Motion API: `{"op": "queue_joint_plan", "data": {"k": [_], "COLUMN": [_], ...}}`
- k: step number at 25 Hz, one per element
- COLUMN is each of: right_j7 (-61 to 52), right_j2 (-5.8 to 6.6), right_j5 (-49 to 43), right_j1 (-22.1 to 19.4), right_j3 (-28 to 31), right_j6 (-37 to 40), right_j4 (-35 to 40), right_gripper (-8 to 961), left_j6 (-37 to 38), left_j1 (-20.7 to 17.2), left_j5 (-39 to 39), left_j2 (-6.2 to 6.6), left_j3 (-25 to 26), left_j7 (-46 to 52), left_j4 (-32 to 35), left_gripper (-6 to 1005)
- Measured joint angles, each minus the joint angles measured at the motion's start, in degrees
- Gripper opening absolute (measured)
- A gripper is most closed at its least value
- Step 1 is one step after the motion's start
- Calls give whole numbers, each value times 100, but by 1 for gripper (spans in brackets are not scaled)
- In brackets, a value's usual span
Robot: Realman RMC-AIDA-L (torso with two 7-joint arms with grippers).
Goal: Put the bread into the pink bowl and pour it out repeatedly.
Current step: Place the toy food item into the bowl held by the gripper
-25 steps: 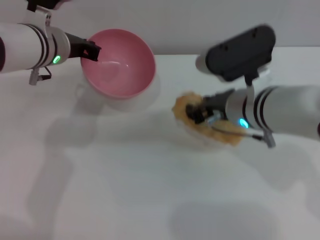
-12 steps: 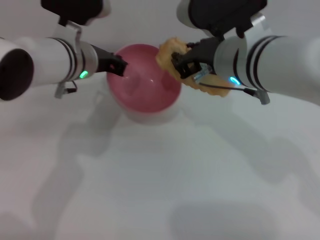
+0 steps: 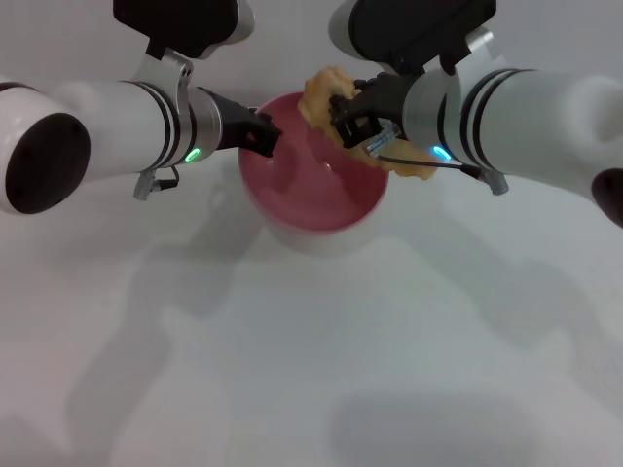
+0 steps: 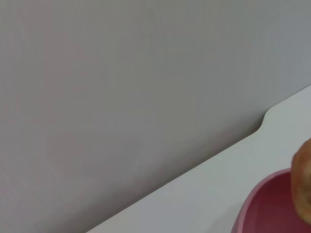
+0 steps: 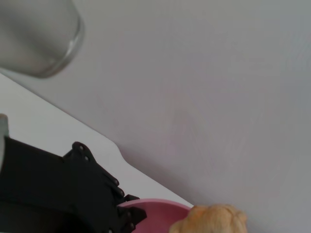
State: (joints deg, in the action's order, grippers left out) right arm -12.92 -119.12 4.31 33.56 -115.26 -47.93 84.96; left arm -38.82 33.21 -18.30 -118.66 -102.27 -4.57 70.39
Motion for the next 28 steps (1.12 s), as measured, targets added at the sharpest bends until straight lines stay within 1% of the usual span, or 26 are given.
{"op": "queue_joint_plan", "data": {"k": [6, 9, 11, 17, 28], "right_j7": [-1, -76, -140, -125, -86], "right_j2": [-7, -13, -19, -9, -5], "right_j5": [61, 28, -46, -59, -77], "right_j1": [176, 214, 133, 146, 165], "right_j3": [-88, -217, -224, -230, -250], "right_j6": [61, 27, 139, 160, 223], "right_j4": [-299, -315, -238, -218, -376], "right_gripper": [203, 208, 212, 223, 576], "left_j6": [-3, -3, -3, -49, -154], "left_j1": [0, 1, -1, -8, 0], "left_j5": [-7, -8, -8, -7, -7], "left_j2": [5, 7, 10, 16, 18], "left_j3": [-25, -21, -21, -30, -7], "left_j7": [9, 10, 31, 62, 118], "left_j4": [38, 43, 45, 53, 138], "left_gripper": [72, 72, 72, 73, 74]}}
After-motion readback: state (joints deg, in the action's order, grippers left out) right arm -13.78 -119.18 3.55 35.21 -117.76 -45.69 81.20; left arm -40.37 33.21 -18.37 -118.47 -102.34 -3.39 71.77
